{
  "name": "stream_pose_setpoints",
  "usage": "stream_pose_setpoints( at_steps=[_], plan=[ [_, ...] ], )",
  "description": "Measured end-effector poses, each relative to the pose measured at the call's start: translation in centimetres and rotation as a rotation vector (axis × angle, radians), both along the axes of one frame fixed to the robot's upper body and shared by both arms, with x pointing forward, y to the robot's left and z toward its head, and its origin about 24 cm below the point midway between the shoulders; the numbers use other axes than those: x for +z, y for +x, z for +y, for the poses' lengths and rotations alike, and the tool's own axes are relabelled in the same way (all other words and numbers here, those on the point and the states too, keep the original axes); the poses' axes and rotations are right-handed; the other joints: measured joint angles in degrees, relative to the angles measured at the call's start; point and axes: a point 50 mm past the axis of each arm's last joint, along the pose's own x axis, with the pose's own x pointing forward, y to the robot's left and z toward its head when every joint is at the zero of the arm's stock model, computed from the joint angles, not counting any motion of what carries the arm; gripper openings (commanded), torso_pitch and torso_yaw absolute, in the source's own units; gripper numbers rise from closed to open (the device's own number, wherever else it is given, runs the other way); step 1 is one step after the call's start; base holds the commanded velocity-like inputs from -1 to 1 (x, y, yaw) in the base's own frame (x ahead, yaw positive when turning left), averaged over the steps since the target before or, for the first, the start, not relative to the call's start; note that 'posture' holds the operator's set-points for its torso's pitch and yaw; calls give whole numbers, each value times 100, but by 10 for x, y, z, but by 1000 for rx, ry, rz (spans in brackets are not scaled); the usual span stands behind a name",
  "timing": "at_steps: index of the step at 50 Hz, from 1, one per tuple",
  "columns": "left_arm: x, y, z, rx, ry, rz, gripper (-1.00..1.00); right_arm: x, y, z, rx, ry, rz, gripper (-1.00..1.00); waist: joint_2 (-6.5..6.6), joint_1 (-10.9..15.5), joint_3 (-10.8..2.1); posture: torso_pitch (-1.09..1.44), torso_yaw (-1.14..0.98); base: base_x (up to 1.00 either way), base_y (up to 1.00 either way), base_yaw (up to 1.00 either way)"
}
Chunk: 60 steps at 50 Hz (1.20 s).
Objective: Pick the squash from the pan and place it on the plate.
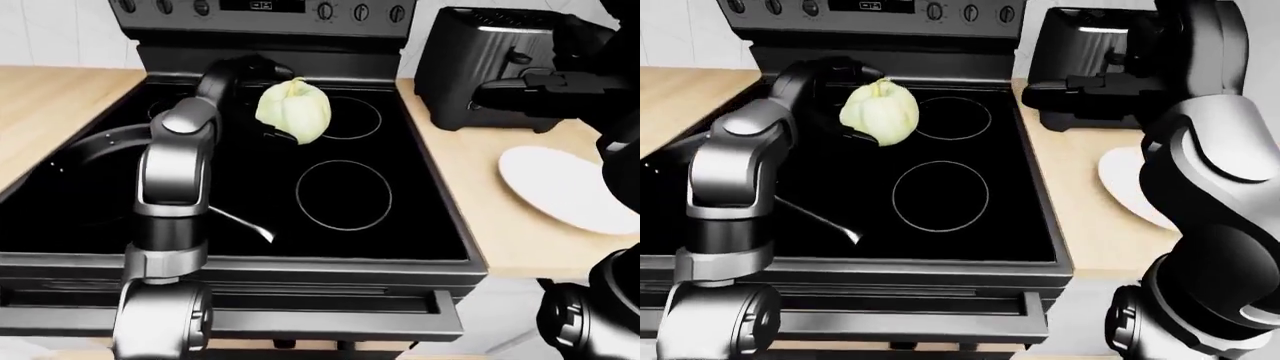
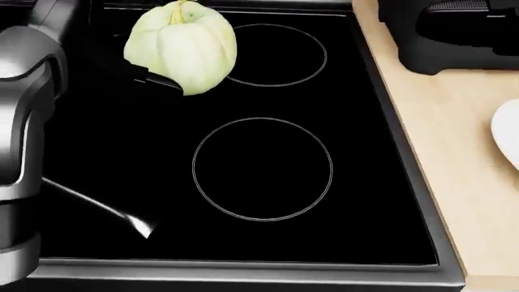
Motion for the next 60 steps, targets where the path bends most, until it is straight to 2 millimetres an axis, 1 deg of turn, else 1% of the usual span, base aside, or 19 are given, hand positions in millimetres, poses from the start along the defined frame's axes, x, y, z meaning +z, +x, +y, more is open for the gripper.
stream_pose_setpoints(
  at_steps=[3, 7, 8, 12, 16, 20, 24, 28, 32, 34, 36, 39, 41, 43, 45, 47, 51, 54, 60],
  plan=[
    [5, -1, 6, 21, -5, -20, -22, 1, -1, 2, 11, -5, -10, 100, 168, 35, 38, 0, 0, 0, -33, 0],
    [12, -2, 10, 42, -4, -48, -22, 2, -1, 3, 13, -4, -11, 100, 396, 55, -13, 0, 0, 0, -34, 0],
    [12, -3, 13, 50, -4, -49, -22, 0, 0, 4, 22, -4, -5, 100, 318, 95, -3, 0, 0, 0, -34, 0],
    [3, 0, 19, 82, -5, -2, -23, -4, 2, 8, 49, -17, 23, 100, 363, 86, -88, 0, 0, 0, -33, 0],
    [10, -2, 17, 72, -4, -30, -24, 2, -1, 6, 35, -11, -13, 100, 125, 69, -69, 0, 0, 0, -34, 0],
    [16, -3, 15, 63, -9, -56, -24, 2, -1, 6, 34, -15, -18, 100, -299, 66, -112, 0, 0, 0, -33, 0],
    [5, -1, 4, 14, -3, -21, -23, -4, 1, 0, -1, 1, 16, 100, -166, -14, -9, 0, 0, 0, -33, 0],
    [5, -1, 6, 18, -9, -14, -23, -1, 0, 2, 8, -7, -2, 100, 68, 37, 29, 0, 0, 0, -33, 0],
    [10, -3, 10, 37, -12, -45, -22, -1, 0, 2, 10, -7, -2, 100, 240, 54, 10, 0, 0, 0, -32, 0],
    [12, -3, 11, 40, -12, -53, -22, 1, 0, 2, 9, -7, -5, 100, 377, 52, -13, 0, 0, 0, -33, 0],
    [11, -3, 14, 51, -12, -51, -22, -1, 0, 5, 22, -9, -3, 100, 295, 118, -5, 0, 0, 0, -32, 0],
    [1, -1, 20, 80, -12, -5, -22, -4, 2, 8, 47, -19, 23, 100, 362, 103, -65, 0, 0, 0, -33, 0],
    [3, 0, 19, 85, -10, 0, -22, -2, 2, 7, 43, -16, 17, 100, 303, 73, -95, 0, 0, 0, -34, 0],
    [7, -1, 18, 79, -10, -21, -22, 1, 0, 5, 35, -13, -2, 100, 168, 67, -74, 0, 0, 0, -32, 0],
    [11, -2, 17, 74, -12, -42, -22, 2, -1, 6, 34, -15, -16, 100, -10, 83, -56, 0, 0, 0, -33, 0],
    [13, -3, 16, 69, -9, -54, -22, 3, -1, 6, 33, -16, -19, 100, -280, 69, -98, 0, 0, 0, -32, 0],
    [5, -1, 3, 17, -4, -28, -22, -2, 0, -1, -3, 2, 10, 100, -182, -54, -21, 0, 0, 0, -33, 0],
    [0, 1, 3, 8, -6, -2, -22, 0, 0, -1, -3, -2, 4, 100, 5, -18, -12, 0, 0, 0, -33, 0],
    [10, -2, 11, 43, -13, -44, -22, 0, 1, 2, 9, -5, 1, 100, 341, 40, 2, 0, 0, 0, -33, 0]
  ],
)
